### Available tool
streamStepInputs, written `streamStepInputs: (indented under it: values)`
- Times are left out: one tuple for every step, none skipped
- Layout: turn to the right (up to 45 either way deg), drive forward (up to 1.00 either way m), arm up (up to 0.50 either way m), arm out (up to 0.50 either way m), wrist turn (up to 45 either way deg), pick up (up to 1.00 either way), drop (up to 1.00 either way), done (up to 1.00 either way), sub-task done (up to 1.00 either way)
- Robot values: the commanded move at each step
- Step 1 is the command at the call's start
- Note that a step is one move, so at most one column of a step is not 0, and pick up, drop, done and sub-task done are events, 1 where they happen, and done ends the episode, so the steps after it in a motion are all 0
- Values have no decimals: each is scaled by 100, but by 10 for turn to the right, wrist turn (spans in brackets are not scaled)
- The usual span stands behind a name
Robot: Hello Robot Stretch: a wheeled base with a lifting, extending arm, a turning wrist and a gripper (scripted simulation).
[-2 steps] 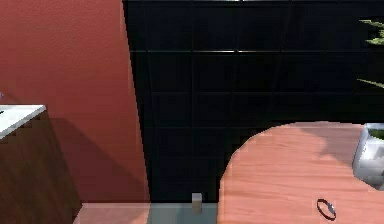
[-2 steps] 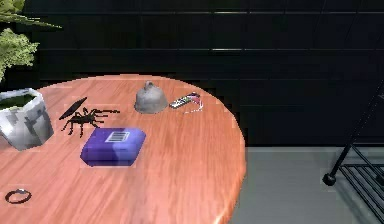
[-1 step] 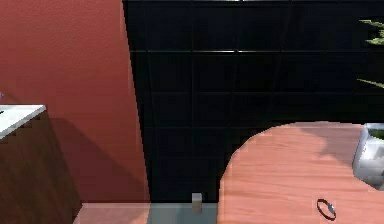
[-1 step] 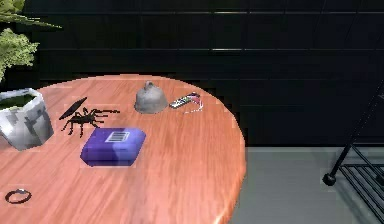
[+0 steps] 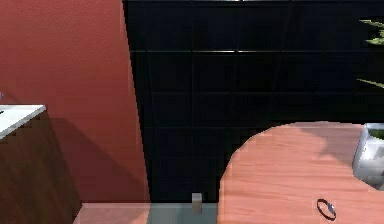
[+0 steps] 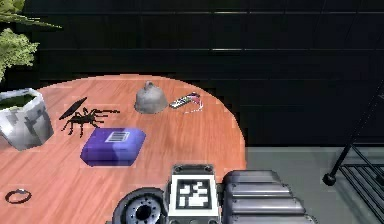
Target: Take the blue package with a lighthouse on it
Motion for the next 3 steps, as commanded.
streamStepInputs:
  values:
    - [0,0,0,36,0,0,0,0,0]
    - [0,0,0,0,450,0,0,0,0]
    - [0,0,0,0,450,0,0,0,0]
